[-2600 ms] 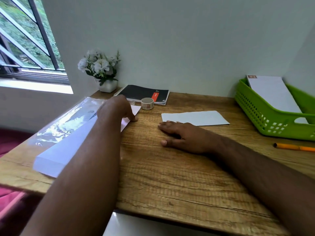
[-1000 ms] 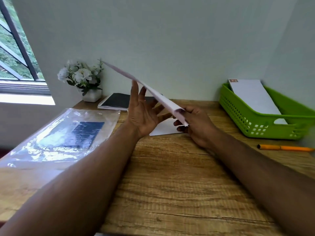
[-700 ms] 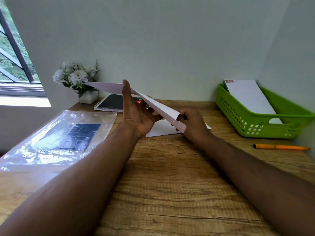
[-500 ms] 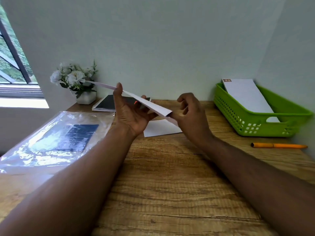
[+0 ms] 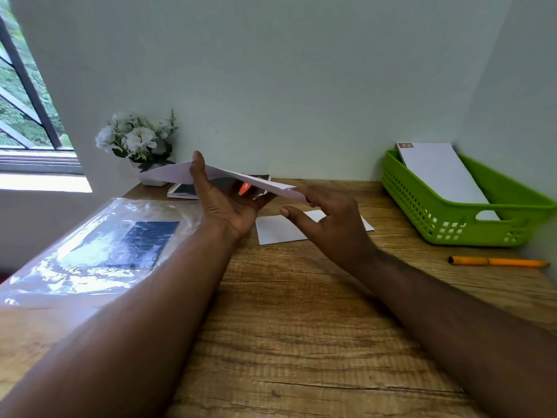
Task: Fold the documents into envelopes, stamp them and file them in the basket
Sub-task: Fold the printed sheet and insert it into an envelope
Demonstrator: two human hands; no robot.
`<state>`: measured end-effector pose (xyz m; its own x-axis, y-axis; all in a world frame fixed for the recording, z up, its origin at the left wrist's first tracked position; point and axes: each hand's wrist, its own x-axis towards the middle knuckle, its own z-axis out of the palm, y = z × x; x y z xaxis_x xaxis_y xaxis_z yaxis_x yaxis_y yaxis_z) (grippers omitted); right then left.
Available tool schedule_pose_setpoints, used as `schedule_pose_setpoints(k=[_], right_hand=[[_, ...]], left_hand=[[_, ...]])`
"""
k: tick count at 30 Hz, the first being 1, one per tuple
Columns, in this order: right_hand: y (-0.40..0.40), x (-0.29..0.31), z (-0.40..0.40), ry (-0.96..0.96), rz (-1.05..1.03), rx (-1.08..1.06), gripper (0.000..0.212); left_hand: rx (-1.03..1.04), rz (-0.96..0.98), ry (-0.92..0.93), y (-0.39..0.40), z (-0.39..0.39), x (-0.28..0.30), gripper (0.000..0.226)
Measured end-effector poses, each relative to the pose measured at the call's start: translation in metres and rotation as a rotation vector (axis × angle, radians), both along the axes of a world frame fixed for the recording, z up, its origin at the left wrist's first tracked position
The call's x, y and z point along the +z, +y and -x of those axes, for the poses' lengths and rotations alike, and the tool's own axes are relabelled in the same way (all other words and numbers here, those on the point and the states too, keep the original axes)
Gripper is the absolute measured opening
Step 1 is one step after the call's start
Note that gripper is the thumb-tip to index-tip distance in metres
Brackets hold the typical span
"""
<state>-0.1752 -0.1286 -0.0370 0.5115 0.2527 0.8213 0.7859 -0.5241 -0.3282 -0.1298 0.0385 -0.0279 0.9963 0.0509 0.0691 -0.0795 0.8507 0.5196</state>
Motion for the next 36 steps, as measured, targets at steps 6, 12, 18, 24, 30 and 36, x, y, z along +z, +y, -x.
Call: schedule_pose_setpoints(k=[6,12,18,24,30,36], right_hand=[[-0.008,-0.003,-0.007,0.129,0.110,0.031,0.013],[-0.007,-0.002,-0.004,0.259,0.243,0.117,0.036],[-0.008,0.002,0.003,0.292,0.365,-0.076,0.033],[-0.004,0.004,0.006,0.295,0.482,-0.032,0.051],[-0.004,0.002,0.006,0.325,0.476,0.047,0.069],[-0.009,-0.002,-0.003,0.270,0.407,0.054,0.071]], left_hand=[[0.001,-0.104,-0.044,-0.003,-0.002,-0.003,0.058],[-0.041,-0.082,-0.077,-0.002,-0.002,-0.004,0.078],[-0.126,-0.179,-0.085,0.000,-0.002,-0.005,0.066],[-0.072,-0.175,-0.054,0.019,0.001,0.005,0.056],[-0.015,-0.127,-0.063,0.017,0.000,0.004,0.072],[-0.159,-0.196,-0.077,-0.014,0.010,-0.001,0.091]])
